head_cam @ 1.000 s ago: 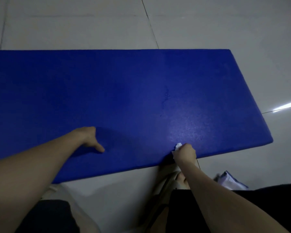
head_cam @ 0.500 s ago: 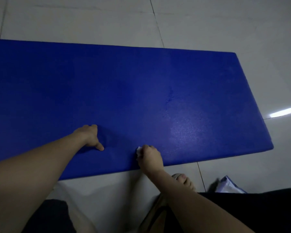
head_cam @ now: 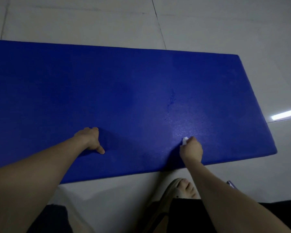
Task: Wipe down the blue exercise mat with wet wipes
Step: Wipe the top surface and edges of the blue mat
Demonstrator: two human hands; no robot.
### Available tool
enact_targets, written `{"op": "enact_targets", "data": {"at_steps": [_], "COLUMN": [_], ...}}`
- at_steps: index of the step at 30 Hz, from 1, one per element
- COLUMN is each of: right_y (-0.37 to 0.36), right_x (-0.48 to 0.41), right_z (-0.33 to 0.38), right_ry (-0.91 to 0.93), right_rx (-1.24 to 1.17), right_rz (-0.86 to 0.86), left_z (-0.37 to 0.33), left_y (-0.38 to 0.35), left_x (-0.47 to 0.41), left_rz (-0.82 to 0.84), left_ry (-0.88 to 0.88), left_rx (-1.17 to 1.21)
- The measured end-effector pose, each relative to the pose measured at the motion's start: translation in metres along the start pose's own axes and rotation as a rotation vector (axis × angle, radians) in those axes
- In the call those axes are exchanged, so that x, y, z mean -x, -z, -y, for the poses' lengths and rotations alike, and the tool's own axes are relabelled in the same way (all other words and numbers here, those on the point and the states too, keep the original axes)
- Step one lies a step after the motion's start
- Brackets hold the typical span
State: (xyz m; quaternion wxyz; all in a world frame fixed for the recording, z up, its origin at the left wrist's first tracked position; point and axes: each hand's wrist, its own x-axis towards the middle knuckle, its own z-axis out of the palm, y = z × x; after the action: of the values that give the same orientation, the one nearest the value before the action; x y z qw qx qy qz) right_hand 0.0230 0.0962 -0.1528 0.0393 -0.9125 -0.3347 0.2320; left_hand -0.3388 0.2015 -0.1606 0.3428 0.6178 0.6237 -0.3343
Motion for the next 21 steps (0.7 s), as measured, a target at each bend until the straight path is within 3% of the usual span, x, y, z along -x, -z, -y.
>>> {"op": "enact_targets", "data": {"at_steps": [10, 13, 15, 21], "right_y": [-0.067, -0.065, -0.059, -0.002], "right_x": [0.090, 0.087, 0.069, -0.007], "right_z": [0.086, 0.093, 0.083, 0.032], "right_ry": [0.523, 0.607, 0.581, 0.125], "right_rx": [0.150, 0.189, 0.170, -0.049], "right_rz": [0.235, 0.277, 0.239, 0.011], "left_z": [-0.003, -0.002, -0.002, -0.001], "left_y": [0.005, 0.005, 0.004, 0.003], "left_x": [0.006, 0.008, 0.007, 0.007], "left_rz": [-0.009, -0.012, -0.011, -0.019], "left_ry": [-0.031, -0.032, -0.030, -0.020], "left_rx": [-0.024, -0.026, -0.026, -0.026]}}
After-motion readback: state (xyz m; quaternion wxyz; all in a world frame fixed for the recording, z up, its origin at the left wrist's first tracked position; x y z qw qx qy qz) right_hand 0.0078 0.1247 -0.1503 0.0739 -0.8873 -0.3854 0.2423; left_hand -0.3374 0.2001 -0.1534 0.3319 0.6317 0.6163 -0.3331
